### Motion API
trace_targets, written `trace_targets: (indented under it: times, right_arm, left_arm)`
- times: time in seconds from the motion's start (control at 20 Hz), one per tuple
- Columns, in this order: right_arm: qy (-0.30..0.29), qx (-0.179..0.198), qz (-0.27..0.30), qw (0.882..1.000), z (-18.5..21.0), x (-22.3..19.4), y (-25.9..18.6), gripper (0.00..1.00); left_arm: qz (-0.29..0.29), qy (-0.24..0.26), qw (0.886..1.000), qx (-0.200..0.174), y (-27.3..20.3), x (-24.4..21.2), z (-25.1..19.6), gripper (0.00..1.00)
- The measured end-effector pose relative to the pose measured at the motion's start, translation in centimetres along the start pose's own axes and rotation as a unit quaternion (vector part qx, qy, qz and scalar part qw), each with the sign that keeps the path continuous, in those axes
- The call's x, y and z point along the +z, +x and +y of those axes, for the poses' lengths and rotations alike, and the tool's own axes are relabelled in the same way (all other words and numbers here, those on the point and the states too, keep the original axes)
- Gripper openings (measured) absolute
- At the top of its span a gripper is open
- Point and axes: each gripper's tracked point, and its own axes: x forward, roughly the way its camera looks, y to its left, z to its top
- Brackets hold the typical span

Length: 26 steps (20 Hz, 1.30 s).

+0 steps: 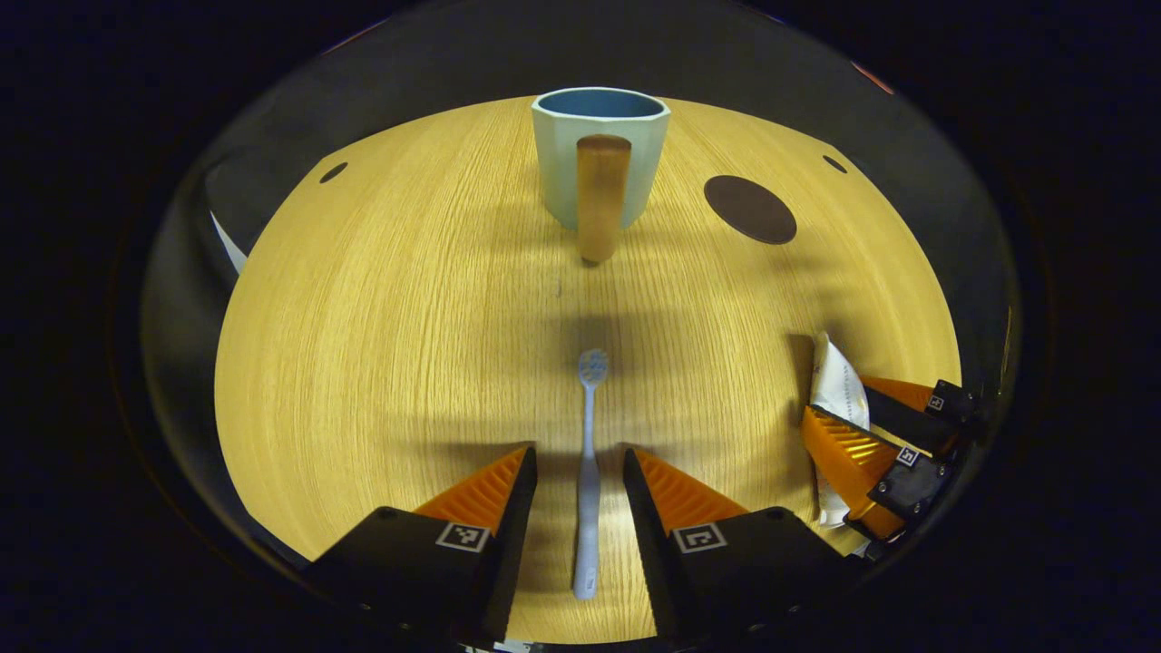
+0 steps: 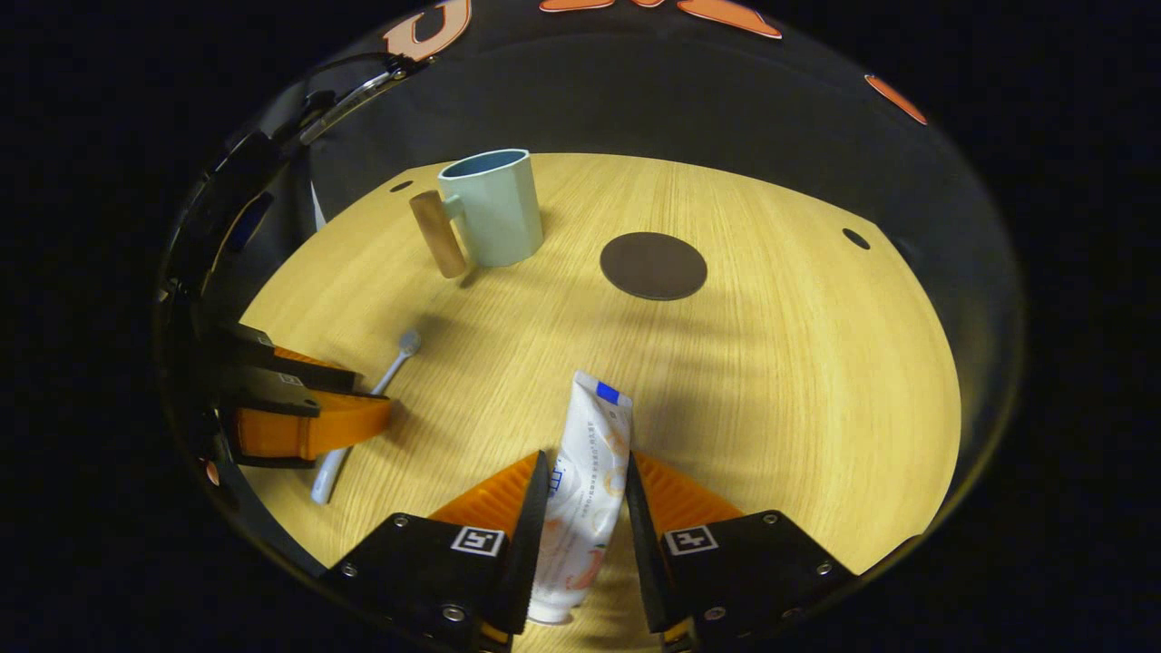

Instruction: Put the toothbrush and toothpaste on the desktop into the cup, then pick up the cup and place it on the coaster on the desktop.

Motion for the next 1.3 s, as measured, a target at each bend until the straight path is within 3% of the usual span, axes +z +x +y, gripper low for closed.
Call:
trace_targets:
  times: [0.05, 0.1, 0.15, 0.2, 0.25, 0.3, 0.4, 0.7, 0.95, 1.05, 1.3]
  right_arm:
    - [0.002, 0.002, -0.002, 1.0, 0.1, 0.2, 0.2, 0.42]
    - [0.005, -0.002, -0.002, 1.0, -0.1, 0.1, 0.3, 0.39]
    - [0.012, 0.0, -0.005, 1.0, -0.1, 0.4, 0.4, 0.24]
    - [0.017, 0.004, -0.006, 1.0, 0.0, 0.4, 0.2, 0.17]
    - [0.022, 0.007, -0.008, 1.0, -0.1, 0.4, 0.3, 0.18]
    - [0.026, 0.01, -0.009, 1.0, 0.0, 0.3, 0.3, 0.16]
    - [0.035, 0.016, -0.013, 0.999, 0.0, 0.4, 0.3, 0.13]
    - [0.013, 0.022, -0.031, 0.999, 0.5, 0.7, -0.2, 0.08]
    - [0.011, 0.043, -0.059, 0.997, 1.8, 1.9, -2.2, 0.06]
    - [0.014, 0.033, -0.081, 0.996, 1.1, 3.0, -3.0, 0.06]
    - [0.051, 0.051, -0.12, 0.99, 0.9, 5.2, -4.3, 0.06]
  left_arm:
    - [0.005, 0.001, 1.0, -0.001, 0.0, 0.5, 0.3, 0.58]
    - [0.004, 0.0, 1.0, -0.001, -0.1, 0.9, 0.6, 0.38]
    - [0.003, -0.001, 1.0, -0.002, 0.1, 1.2, 0.9, 0.3]
    - [0.002, -0.001, 1.0, -0.002, 0.4, 1.9, 1.2, 0.3]
    - [-0.003, -0.009, 1.0, 0.001, 0.4, 2.3, 1.8, 0.3]
    - [-0.001, -0.009, 1.0, -0.001, 0.5, 2.8, 2.1, 0.14]
    - [-0.008, -0.006, 1.0, -0.002, -0.4, 0.5, 0.5, 0.14]
    - [-0.05, 0.007, 0.999, -0.017, -0.2, 1.3, 0.4, 0.04]
    - [-0.084, -0.007, 0.996, -0.041, 2.6, 1.9, -0.9, 0.03]
    - [-0.107, -0.011, 0.994, -0.037, 3.4, 1.4, 0.2, 0.03]
    - [-0.17, -0.02, 0.983, -0.063, 4.6, 1.1, 1.3, 0.03]
